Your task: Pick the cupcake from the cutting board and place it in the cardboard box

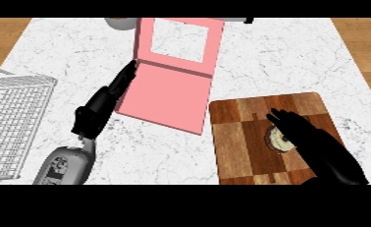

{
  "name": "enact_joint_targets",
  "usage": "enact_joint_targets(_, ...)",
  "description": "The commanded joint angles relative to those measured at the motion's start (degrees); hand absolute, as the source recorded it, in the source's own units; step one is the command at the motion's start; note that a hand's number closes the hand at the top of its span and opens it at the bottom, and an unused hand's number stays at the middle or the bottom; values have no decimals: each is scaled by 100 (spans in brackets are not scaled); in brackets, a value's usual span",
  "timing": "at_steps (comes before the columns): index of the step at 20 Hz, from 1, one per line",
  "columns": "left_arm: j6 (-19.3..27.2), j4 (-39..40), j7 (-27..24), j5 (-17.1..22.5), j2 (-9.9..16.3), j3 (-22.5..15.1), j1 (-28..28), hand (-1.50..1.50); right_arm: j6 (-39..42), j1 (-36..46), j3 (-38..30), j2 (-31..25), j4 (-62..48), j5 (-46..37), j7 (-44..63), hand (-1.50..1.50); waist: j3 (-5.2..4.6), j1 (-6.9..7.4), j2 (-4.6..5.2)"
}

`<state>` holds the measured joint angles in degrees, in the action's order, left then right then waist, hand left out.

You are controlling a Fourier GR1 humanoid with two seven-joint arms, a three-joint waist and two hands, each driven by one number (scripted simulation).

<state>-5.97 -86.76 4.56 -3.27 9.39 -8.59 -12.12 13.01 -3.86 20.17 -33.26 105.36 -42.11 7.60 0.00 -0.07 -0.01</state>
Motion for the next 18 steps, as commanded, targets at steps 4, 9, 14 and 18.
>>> enact_joint_targets(4, 4, -364, -69, -288, -218, -182, 405, 0, 443, 180, -101, 316, -542, -322, -194, -150, 0, 16, -2)
enact_joint_targets(9, -200, 2, -239, -262, -221, 191, 199, 0, 527, 53, -186, 644, -442, -777, -260, -150, -1, -4, -1)
enact_joint_targets(14, -324, 247, -403, -295, -261, 326, 193, 0, 515, 100, -307, 882, -836, -1020, -482, -150, -1, -7, 1)
enact_joint_targets(18, -395, -372, 213, -279, -271, 336, 84, 0, 448, 445, -421, 1034, -1510, -1271, -766, -150, 1, 11, 0)
